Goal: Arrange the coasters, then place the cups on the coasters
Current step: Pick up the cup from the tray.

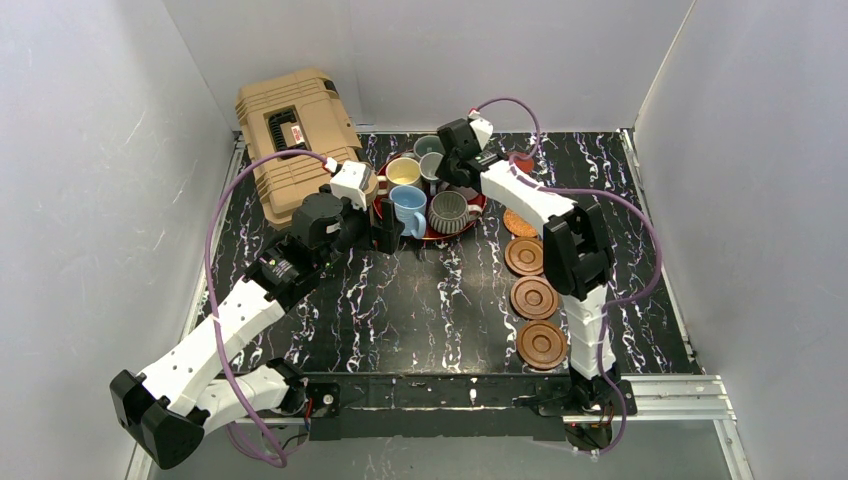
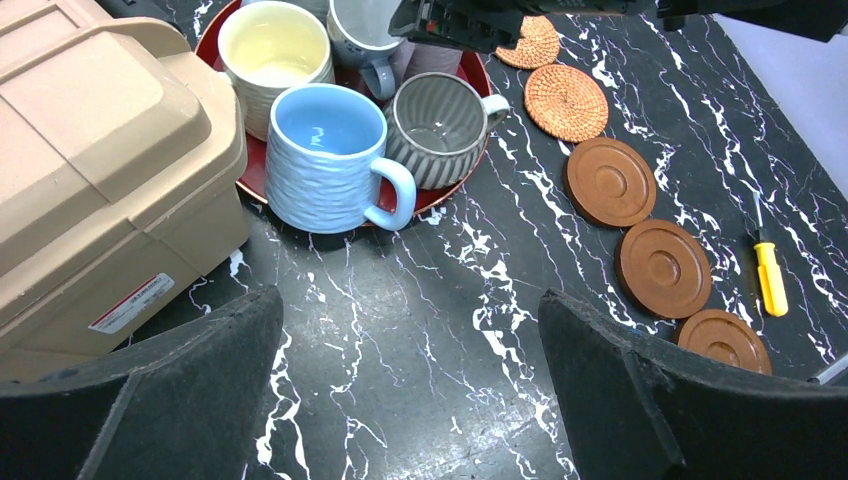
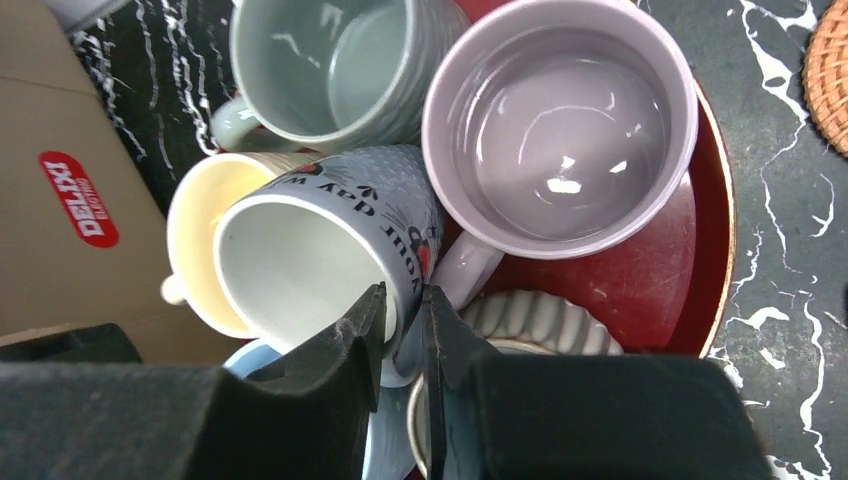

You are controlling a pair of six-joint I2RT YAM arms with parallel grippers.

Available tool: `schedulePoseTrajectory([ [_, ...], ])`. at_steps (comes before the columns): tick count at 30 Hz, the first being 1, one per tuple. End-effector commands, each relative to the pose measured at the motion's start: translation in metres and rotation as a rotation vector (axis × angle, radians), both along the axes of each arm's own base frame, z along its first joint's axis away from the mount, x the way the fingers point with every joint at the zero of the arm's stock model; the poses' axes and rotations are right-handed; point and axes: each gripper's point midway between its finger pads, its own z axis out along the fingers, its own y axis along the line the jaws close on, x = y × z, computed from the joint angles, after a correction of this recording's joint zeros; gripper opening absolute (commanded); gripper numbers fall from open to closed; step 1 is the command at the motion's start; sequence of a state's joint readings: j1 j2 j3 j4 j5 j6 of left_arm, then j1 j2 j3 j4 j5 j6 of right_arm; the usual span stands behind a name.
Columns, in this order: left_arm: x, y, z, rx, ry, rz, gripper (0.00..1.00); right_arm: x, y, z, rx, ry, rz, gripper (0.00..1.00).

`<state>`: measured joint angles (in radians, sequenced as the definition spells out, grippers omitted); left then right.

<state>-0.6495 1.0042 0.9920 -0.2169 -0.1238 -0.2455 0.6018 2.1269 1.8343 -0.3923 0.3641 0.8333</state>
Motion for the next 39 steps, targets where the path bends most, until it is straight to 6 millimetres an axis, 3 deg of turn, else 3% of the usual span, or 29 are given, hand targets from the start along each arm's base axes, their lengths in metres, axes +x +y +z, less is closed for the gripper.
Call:
schedulePoseTrajectory([
  [1,0.001,0.006,0.008,0.002,-0.023,0.021,0.98,0.004,0.007,0.101,0.154,-0.199,-0.002,0.01],
  [5,0.001,0.006,0.007,0.002,-0.022,0.020,0.98,-0.001,-0.005,0.114,0.137,-0.226,-0.032,0.01],
  [14,0.001,0.008,0.007,0.003,-0.023,0.028,0.98,-0.010,-0.016,0.101,0.142,-0.198,-0.041,0.01],
  [23,0.000,0.009,0.010,-0.004,-0.032,0.031,0.98,-0.031,-0.048,0.144,0.135,-0.290,-0.088,0.01],
  [30,0.000,0.009,0.010,-0.007,-0.033,0.031,0.98,-0.053,-0.103,0.152,0.051,-0.293,-0.191,0.01],
  [35,0.000,0.009,0.010,-0.009,-0.030,0.031,0.98,-0.053,-0.159,0.154,0.019,-0.278,-0.316,0.01],
  [39,0.000,0.009,0.009,-0.009,-0.030,0.031,0.98,-0.050,-0.193,0.149,0.002,-0.251,-0.404,0.01],
])
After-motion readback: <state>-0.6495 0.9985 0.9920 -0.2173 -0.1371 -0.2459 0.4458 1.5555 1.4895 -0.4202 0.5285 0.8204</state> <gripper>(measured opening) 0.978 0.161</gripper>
